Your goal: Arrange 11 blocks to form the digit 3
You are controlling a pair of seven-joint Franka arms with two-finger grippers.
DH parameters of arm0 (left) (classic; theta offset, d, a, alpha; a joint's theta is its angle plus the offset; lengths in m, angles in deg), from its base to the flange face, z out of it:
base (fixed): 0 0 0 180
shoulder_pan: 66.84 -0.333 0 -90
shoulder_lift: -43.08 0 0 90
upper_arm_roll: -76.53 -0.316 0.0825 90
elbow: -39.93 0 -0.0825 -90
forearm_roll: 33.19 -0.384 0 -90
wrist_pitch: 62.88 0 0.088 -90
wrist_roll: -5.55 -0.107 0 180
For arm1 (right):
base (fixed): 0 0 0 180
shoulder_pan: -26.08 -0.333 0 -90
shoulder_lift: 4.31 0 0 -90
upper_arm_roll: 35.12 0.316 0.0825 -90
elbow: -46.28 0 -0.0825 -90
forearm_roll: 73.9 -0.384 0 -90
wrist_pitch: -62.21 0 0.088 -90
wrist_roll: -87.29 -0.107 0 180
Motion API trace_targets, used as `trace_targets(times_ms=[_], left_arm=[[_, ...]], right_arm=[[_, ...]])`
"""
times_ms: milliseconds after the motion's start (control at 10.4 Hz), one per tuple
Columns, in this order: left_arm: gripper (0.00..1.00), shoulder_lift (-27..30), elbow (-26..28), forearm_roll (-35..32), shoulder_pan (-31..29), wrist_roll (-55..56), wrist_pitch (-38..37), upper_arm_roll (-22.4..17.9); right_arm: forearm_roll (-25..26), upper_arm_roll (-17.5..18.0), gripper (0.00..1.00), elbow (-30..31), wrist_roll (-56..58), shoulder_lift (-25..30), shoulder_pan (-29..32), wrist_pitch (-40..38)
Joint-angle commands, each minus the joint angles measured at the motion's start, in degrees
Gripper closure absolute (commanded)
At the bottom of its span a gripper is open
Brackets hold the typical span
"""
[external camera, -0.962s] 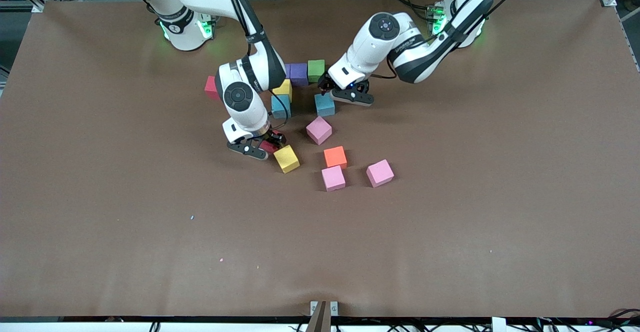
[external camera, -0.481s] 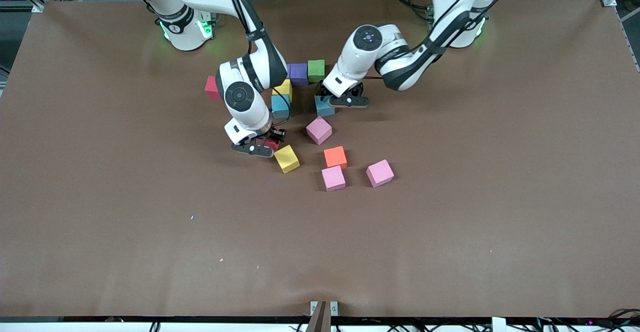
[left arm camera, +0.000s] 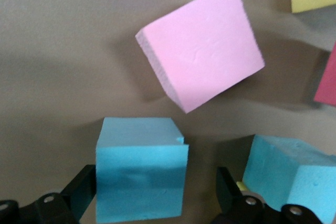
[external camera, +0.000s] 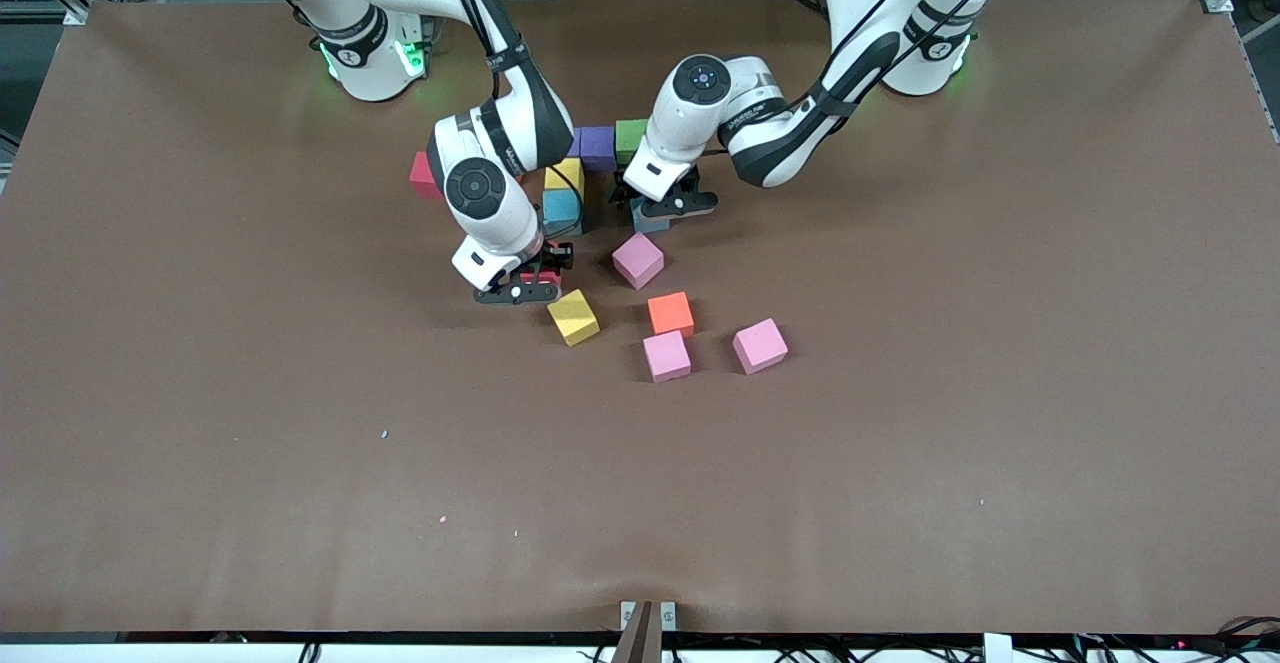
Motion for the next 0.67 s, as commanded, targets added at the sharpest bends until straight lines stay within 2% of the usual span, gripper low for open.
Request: trace_targets(times_ms=[0, 192, 577], left_arm=[[0.0, -0.2, -1.5, -1.9, -0.7, 1.3, 0.6, -0.1], [0.0, -0.4, -3.1, -1.9, -0.4, 1.1, 0.6, -0.5], [0.0, -1.2, -2.9, -4.9, -0.1, 1.8, 0.6, -1.5]], right_arm=[[-1.1, 0.0, 0.74, -0.7, 1.4, 0.2, -1.0, -0.6], [-1.2, 0.0, 0.74, -0.7, 0.8, 0.0, -2.3, 0.3], [-1.4, 0.0, 0.74, 0.7, -1.1, -0.9, -5.2, 5.0]])
